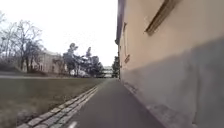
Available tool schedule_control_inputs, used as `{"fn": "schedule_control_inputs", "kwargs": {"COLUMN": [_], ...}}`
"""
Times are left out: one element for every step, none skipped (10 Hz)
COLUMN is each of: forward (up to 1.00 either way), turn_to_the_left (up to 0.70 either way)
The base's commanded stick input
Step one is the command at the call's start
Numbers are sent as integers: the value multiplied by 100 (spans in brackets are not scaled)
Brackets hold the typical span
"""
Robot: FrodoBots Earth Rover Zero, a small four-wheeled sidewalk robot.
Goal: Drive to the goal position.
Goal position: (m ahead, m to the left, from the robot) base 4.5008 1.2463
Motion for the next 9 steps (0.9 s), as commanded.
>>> {"fn": "schedule_control_inputs", "kwargs": {"forward": [100,100,100,100,100,100,100,100,100], "turn_to_the_left": [0,0,0,0,0,0,0,0,0]}}
